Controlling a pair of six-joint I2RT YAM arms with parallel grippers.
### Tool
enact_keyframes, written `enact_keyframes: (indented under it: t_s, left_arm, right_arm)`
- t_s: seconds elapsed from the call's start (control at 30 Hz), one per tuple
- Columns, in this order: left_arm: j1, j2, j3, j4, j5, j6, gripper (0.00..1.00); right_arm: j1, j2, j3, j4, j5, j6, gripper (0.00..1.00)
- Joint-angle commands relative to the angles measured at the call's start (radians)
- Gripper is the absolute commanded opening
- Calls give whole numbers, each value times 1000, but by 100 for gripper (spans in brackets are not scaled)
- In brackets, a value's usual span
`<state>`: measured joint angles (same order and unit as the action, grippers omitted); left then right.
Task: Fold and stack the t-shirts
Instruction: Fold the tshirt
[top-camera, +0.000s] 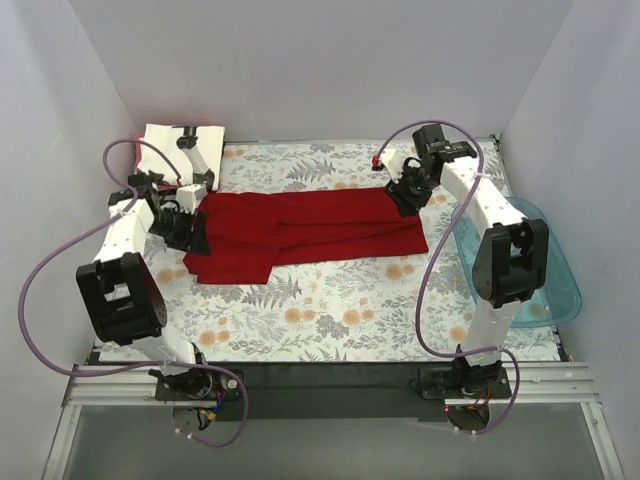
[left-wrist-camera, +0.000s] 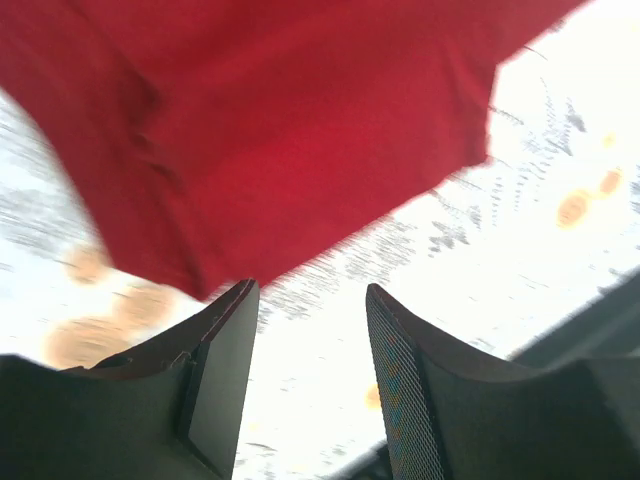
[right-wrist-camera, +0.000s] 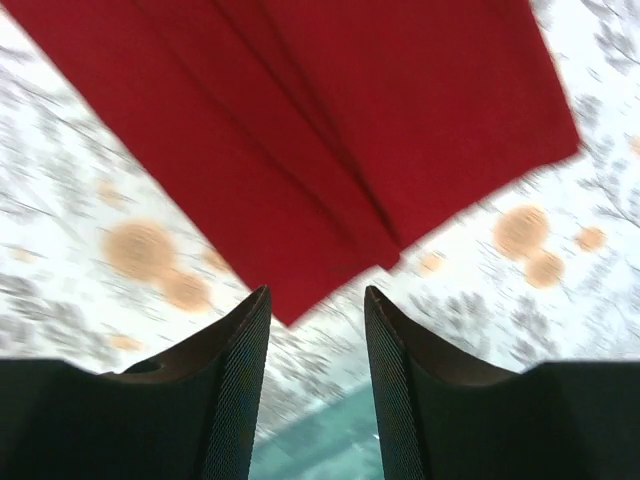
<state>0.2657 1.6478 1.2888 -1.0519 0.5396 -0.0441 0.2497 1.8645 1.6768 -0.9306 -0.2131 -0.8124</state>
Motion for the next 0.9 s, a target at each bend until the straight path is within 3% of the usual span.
enact_keyframes:
  t_s: [0.0,0.2,0.27,0.47,0.5,0.87]
  left_arm:
    - [-5,-74,-112,3,56,-91,46]
    - [-6,-109,-258,69,-10,-180,47]
    - [-6,-123,-290,107,-33,-206,47]
    - [9,-108,-345,168,-101,-260,49]
    - [13,-105,-348,173,-113,-270,49]
    - [35,-97,-388,266,-205,-284,50]
  right_arm:
    - [77,-7,-15,-27,-221,235,49]
    - [308,-7,-133,192,-311,502,52]
    - [358,7,-163,339,-356,589,55]
    - [528,60,-253,711,-280,916,72]
    - [566,70,-253,731,-266,935,78]
    - [665,223,-253,877,-116,1142,77]
